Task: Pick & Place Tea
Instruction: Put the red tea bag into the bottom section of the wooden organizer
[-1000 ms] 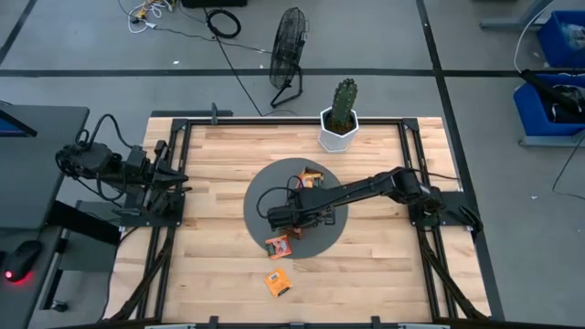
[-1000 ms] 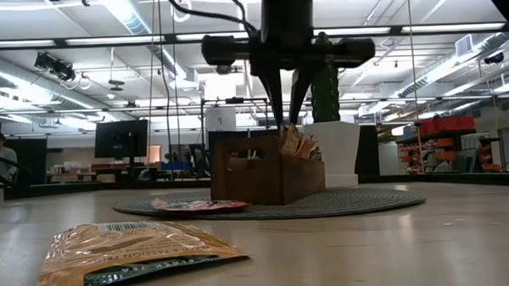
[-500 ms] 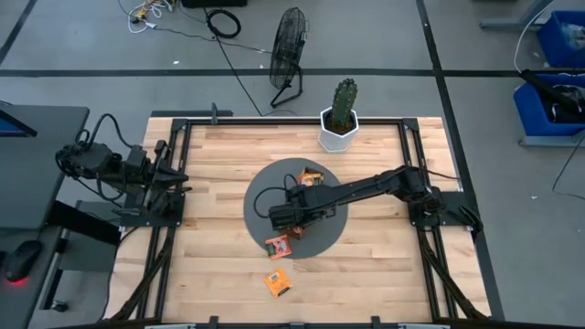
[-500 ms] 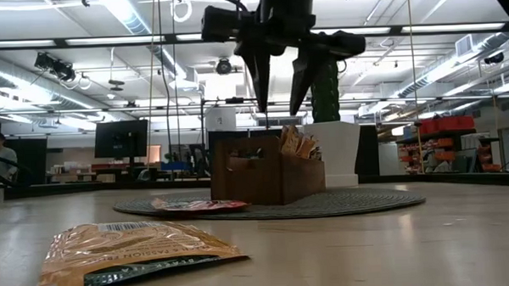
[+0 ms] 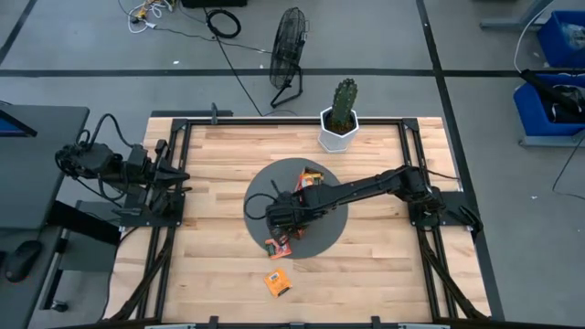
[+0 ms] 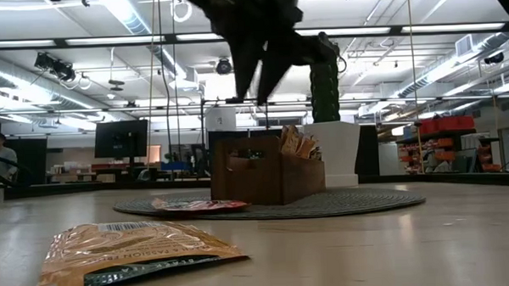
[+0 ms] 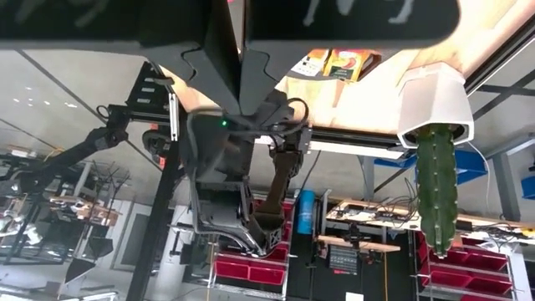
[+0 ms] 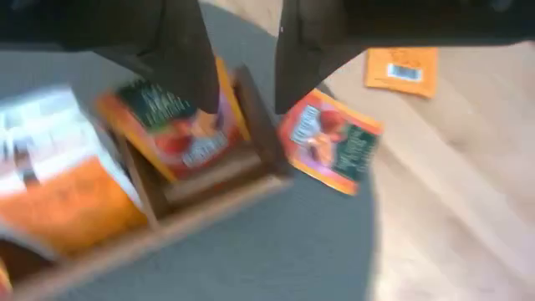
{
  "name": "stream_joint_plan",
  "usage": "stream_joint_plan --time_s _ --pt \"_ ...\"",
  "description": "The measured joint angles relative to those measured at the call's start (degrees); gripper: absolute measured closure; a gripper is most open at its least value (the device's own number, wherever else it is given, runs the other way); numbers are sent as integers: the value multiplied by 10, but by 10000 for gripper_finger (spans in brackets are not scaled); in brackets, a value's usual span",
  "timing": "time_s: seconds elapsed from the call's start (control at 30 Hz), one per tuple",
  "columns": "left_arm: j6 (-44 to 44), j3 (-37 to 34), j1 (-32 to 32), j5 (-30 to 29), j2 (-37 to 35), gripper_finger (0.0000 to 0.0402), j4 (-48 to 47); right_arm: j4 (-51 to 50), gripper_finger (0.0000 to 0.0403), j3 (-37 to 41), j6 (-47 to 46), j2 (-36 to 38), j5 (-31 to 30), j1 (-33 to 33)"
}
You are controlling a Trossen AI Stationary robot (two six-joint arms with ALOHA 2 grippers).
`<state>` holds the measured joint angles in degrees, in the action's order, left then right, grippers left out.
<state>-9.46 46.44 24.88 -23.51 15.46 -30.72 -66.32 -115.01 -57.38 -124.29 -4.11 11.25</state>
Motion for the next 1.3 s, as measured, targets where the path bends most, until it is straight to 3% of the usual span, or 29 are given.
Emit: stream_joint_plan --time_s 0.17,0.53,0.63,0.9,1.07,1.3 --pt "1 0 0 -1 4 392 0 34 319 -8 120 3 -42 -6" --pt "-45 0 0 -2 3 392 0 134 362 -8 19 4 -53 -36" --pt "-49 0 0 -3 9 392 -6 177 364 -8 20 15 -106 -26" --pt "-69 0 0 -19 90 392 -8 292 364 -8 150 63 -271 25" --pt "-95 0 0 -19 152 392 -6 285 364 -8 160 86 -362 57" --pt "-156 0 0 -22 215 392 3 266 364 -8 165 129 -425 96"
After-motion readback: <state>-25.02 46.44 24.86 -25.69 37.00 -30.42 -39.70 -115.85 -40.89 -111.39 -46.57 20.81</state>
